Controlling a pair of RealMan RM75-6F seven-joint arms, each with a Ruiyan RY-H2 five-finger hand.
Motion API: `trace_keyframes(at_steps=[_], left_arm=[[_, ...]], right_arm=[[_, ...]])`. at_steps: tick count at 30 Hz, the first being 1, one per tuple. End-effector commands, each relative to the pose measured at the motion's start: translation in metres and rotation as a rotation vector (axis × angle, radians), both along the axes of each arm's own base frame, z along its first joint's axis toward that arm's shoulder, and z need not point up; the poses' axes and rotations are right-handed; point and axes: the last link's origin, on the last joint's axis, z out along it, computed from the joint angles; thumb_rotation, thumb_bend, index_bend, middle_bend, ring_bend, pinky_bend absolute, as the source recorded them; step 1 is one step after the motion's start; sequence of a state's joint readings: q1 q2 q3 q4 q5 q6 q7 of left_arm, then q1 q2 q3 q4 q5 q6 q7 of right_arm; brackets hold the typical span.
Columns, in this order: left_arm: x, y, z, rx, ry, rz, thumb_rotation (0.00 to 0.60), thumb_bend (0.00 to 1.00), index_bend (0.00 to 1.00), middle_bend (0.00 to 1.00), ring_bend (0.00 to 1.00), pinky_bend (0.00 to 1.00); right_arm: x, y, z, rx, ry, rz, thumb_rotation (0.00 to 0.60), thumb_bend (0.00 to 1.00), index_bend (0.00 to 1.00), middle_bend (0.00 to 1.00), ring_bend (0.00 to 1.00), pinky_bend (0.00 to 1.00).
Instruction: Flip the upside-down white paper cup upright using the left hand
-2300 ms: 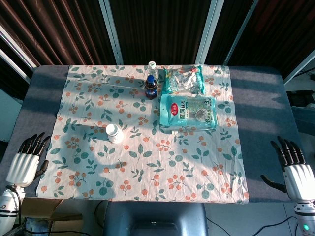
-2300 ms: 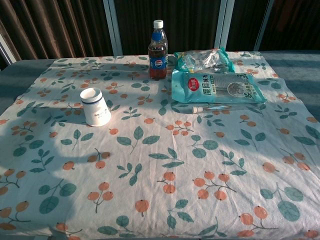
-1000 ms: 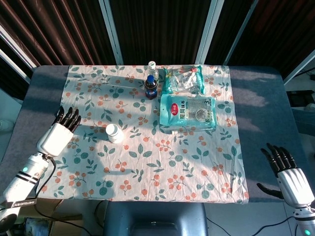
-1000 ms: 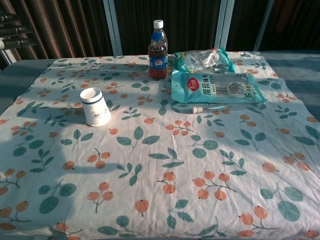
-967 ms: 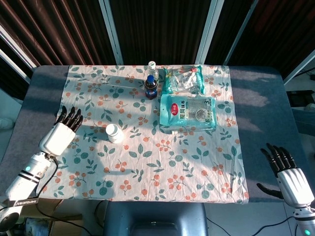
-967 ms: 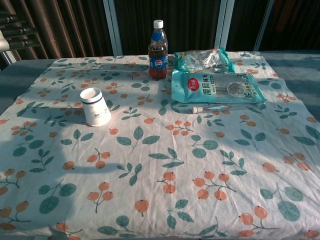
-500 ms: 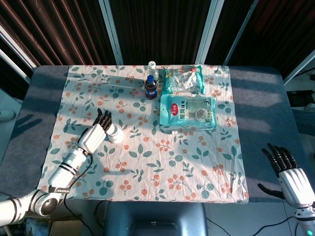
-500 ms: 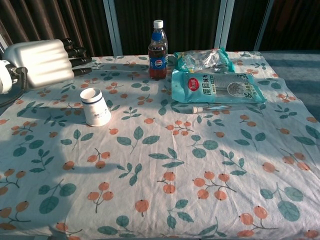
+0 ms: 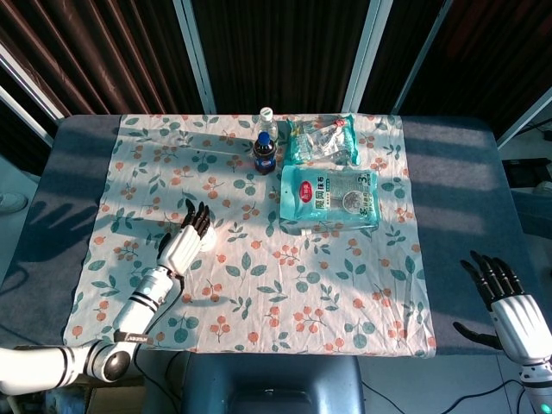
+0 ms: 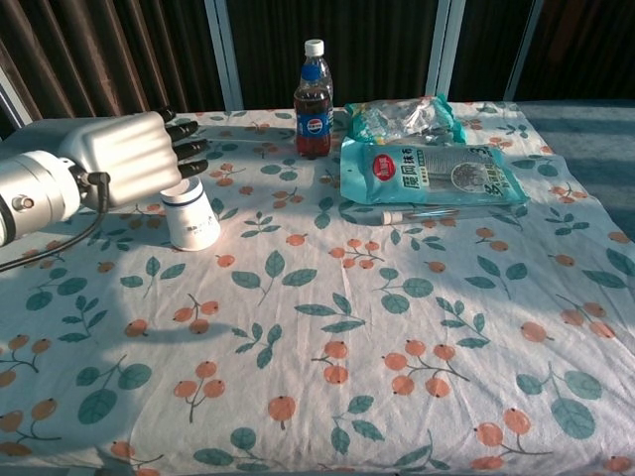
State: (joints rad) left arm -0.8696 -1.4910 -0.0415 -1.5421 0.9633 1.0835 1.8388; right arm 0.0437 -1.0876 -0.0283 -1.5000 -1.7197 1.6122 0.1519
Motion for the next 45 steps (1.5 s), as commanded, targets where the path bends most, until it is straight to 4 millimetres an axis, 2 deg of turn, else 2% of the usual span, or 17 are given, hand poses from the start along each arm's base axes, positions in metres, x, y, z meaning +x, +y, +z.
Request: trace_keyframes(at_steps=[1,13,20,33,37,42,45], left_arm=[[0.003,-0.003,-0.011,-0.002,-0.015,-0.012,0.600,0.39,0.00,0.00,0.00,0.19],[0.004,0.003,-0.040,0.057,-0.050,-0.037,0.600,0.36,0.00,0.00,0.00,0.21],[-0.003,0.008,-0.046,0.079,-0.020,-0.017,0.600,0.36,0.00,0.00,0.00,0.22],[-0.013,0.005,-0.060,0.037,0.018,-0.025,0.600,0.36,0.00,0.00,0.00,0.23],[-0.013,0.008,-0.062,0.019,0.018,-0.049,0.600,0.35,0.00,0.02,0.05,0.28],[-0.018,0.011,-0.065,-0.002,0.024,-0.067,0.600,0.36,0.01,0.15,0.18,0.36],[-0.022,0.012,-0.066,-0.009,0.026,-0.072,0.600,0.38,0.05,0.22,0.26,0.41]], right_arm=[[0.000,0.000,0.000,0.001,-0.001,0.001,0.600,0.06,0.00,0.00,0.00,0.18],[-0.001,0.001,0.003,-0.002,-0.011,-0.001,0.600,0.06,0.00,0.00,0.00,0.18],[-0.001,0.002,0.004,-0.003,-0.017,0.001,0.600,0.06,0.00,0.00,0.00,0.18],[-0.001,0.000,0.004,0.005,-0.016,-0.003,0.600,0.06,0.00,0.00,0.00,0.18],[-0.001,0.000,0.004,0.008,-0.015,-0.006,0.600,0.06,0.00,0.00,0.00,0.18],[-0.001,0.000,0.004,0.010,-0.014,-0.008,0.600,0.06,0.00,0.00,0.00,0.18],[-0.001,0.000,0.004,0.011,-0.014,-0.008,0.600,0.06,0.00,0.00,0.00,0.18]])
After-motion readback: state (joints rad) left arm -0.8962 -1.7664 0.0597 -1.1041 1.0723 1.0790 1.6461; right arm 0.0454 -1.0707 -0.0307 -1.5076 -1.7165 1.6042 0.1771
